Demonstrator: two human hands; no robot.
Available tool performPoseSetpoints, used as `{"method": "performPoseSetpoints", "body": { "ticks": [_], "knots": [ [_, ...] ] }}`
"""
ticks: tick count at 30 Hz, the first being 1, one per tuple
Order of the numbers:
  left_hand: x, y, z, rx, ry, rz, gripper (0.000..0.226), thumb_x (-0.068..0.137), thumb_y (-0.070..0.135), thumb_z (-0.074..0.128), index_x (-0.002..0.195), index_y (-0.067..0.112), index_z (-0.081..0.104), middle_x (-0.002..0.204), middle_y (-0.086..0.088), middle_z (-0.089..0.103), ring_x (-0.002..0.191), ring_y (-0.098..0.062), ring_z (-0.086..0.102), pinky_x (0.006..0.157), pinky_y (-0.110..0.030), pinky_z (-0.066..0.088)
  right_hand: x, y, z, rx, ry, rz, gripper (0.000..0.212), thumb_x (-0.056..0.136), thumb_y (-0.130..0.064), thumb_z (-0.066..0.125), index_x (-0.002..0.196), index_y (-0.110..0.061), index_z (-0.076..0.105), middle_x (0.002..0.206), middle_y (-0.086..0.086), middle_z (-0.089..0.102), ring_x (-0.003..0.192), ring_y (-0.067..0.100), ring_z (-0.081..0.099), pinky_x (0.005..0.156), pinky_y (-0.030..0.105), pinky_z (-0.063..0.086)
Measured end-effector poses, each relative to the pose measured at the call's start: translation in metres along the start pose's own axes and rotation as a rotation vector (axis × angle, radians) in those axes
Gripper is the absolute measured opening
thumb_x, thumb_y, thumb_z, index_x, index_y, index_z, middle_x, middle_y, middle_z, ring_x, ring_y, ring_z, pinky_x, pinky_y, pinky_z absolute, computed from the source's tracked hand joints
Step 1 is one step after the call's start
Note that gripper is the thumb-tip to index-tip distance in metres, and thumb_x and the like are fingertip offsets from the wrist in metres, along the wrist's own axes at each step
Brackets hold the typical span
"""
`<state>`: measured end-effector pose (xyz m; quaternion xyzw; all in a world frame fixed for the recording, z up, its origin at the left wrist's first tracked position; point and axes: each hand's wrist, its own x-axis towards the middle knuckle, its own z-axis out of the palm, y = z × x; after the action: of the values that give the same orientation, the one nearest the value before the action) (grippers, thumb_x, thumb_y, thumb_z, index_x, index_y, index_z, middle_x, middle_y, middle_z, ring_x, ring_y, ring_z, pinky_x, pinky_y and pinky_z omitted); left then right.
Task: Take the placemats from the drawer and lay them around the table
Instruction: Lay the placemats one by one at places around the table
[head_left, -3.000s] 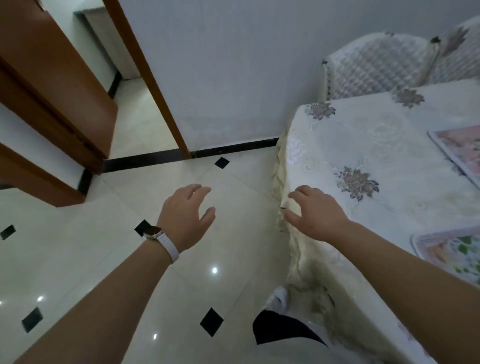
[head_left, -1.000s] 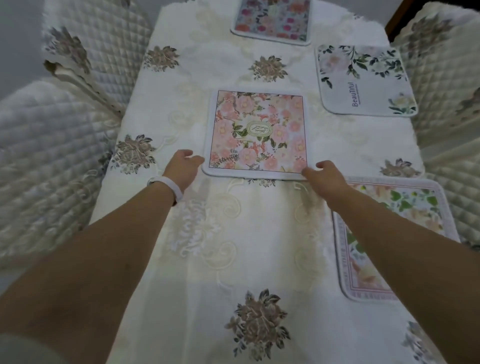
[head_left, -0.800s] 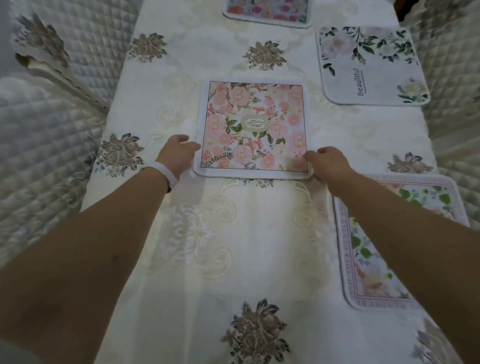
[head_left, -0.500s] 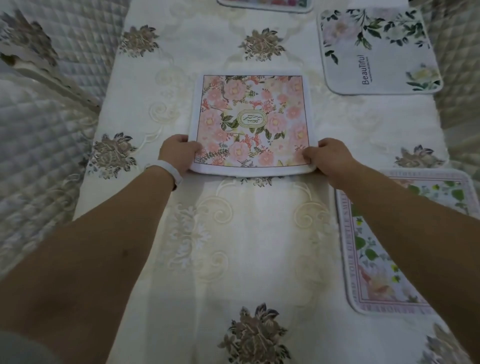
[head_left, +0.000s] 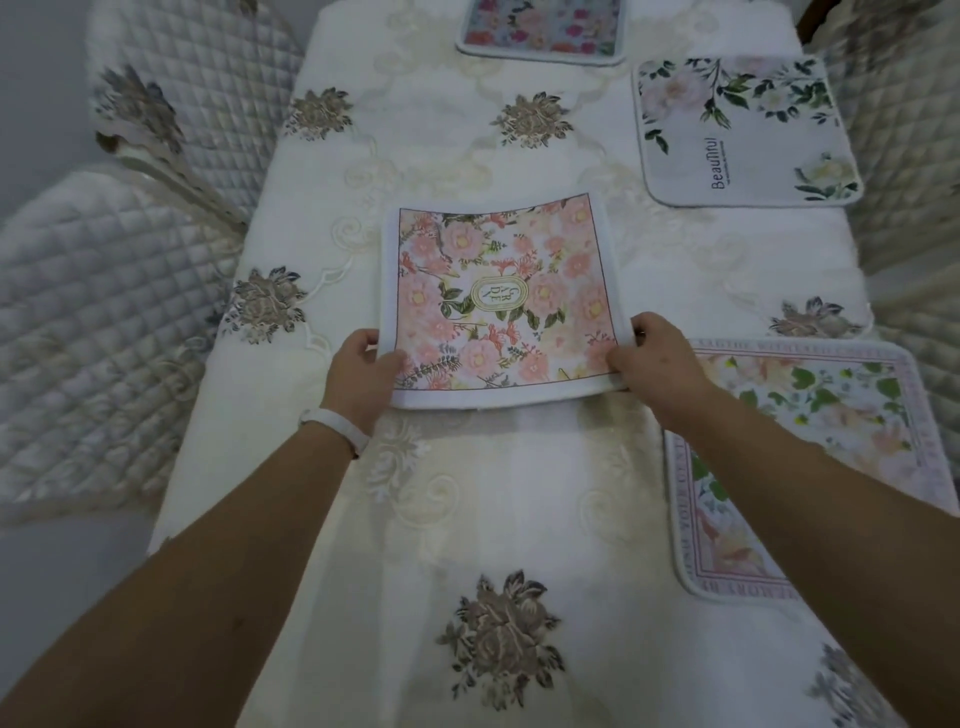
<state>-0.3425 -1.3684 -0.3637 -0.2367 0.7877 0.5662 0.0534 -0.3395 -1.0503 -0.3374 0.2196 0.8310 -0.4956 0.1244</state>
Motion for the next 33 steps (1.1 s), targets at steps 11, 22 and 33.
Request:
{"method": "performPoseSetpoints", "body": {
  "ticks": [11, 22, 33],
  "knots": [
    [-0.102, -0.008, -0.069, -0.149, 0.118, 0.034, 0.019, 0.087, 0.008, 0.067, 0.088, 0.026, 0.061, 0.084, -0.002, 0.071, 0.072, -0.017, 0.067, 0.062, -0.032, 0.053, -0.088, -0.013, 0.006, 0.066, -0.114, -0.113, 0.014, 0.087, -0.015, 0.065, 0.089, -0.024, 0.055, 0.092, 0.002, 0.063, 0.083, 0.023, 0.064, 0.071, 0.044, 0.059],
    [-0.203, -0.024, -0.14, -0.314, 0.34, 0.059, 0.019, 0.089, 0.0, 0.062, 0.088, 0.019, 0.058, 0.079, 0.0, 0.067, 0.063, -0.013, 0.063, 0.054, -0.027, 0.053, -0.162, -0.045, 0.034, 0.063, -0.299, -0.288, 0.017, 0.085, -0.012, 0.066, 0.094, -0.024, 0.058, 0.1, 0.009, 0.064, 0.092, 0.034, 0.063, 0.077, 0.055, 0.057],
    [-0.266, -0.076, -0.237, -0.439, 0.503, 0.04, 0.021, 0.09, 0.0, 0.061, 0.091, 0.021, 0.059, 0.088, 0.0, 0.069, 0.075, -0.016, 0.067, 0.061, -0.027, 0.055, -0.238, -0.079, 0.113, 0.004, -0.406, -0.396, 0.015, 0.084, -0.008, 0.065, 0.091, -0.019, 0.058, 0.094, 0.007, 0.065, 0.085, 0.031, 0.064, 0.076, 0.053, 0.057]
  ]
}}
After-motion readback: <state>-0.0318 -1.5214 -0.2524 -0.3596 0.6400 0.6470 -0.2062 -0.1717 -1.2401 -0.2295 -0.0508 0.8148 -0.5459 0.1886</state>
